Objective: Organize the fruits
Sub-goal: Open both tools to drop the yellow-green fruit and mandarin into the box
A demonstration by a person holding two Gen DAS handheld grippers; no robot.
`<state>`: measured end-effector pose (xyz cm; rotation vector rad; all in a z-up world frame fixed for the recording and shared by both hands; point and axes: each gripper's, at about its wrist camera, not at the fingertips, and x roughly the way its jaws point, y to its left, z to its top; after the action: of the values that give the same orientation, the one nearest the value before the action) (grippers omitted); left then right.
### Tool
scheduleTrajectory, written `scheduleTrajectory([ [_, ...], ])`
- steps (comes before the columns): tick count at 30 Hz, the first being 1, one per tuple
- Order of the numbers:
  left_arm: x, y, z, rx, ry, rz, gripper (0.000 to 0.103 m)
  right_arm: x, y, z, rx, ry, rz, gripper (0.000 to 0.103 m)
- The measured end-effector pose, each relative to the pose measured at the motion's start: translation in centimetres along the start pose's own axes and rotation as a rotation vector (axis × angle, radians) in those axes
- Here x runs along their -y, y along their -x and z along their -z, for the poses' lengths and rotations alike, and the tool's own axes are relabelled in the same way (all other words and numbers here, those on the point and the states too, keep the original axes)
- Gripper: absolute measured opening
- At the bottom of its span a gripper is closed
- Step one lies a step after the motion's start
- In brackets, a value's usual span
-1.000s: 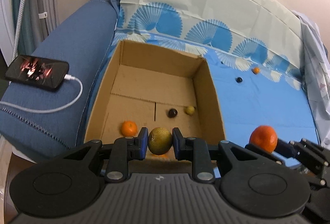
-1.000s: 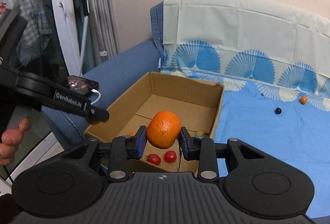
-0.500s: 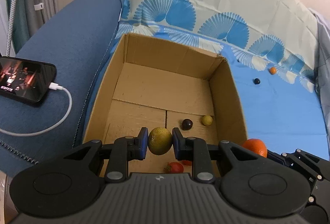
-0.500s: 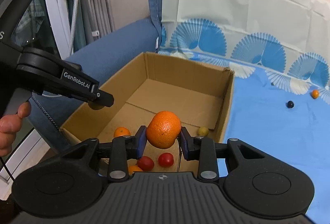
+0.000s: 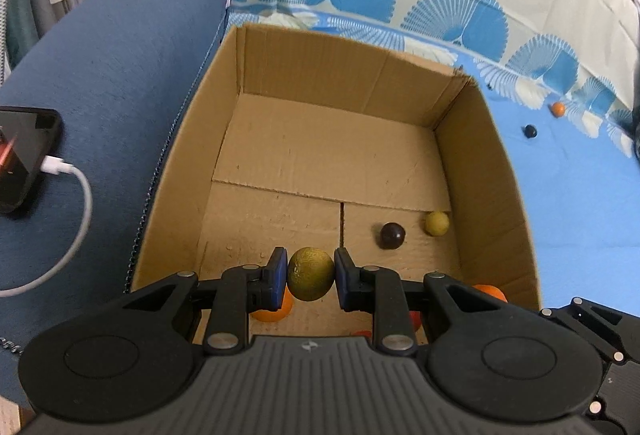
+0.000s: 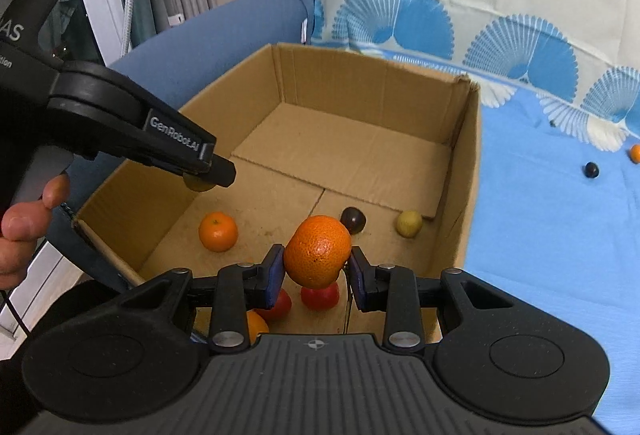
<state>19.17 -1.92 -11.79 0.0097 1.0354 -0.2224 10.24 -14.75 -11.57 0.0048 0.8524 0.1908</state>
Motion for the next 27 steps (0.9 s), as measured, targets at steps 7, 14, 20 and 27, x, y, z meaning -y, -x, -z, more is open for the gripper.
scheduleTrajectory([
  [7,0.0,-2.5,0.2,-0.034,-0.030,-0.020,0.028,0.2,-1.9,0.2,-0.042,0.015,0.000,0.036],
  [14,-0.2,-4.0,0.5,-0.055,-0.039,-0.047,0.028,0.3,-3.1,0.2,-0.062,0.034,0.007,0.036],
  [20,-0.4,-4.5,0.8,-0.067,-0.040,-0.055,0.028,0.5,-3.5,0.3,-0.066,0.043,0.010,0.036],
  [27,0.1,-2.4,1.0,0.020,-0.050,-0.071,0.102,0.3,-2.7,-0.1,-0.062,0.083,0.028,0.081],
])
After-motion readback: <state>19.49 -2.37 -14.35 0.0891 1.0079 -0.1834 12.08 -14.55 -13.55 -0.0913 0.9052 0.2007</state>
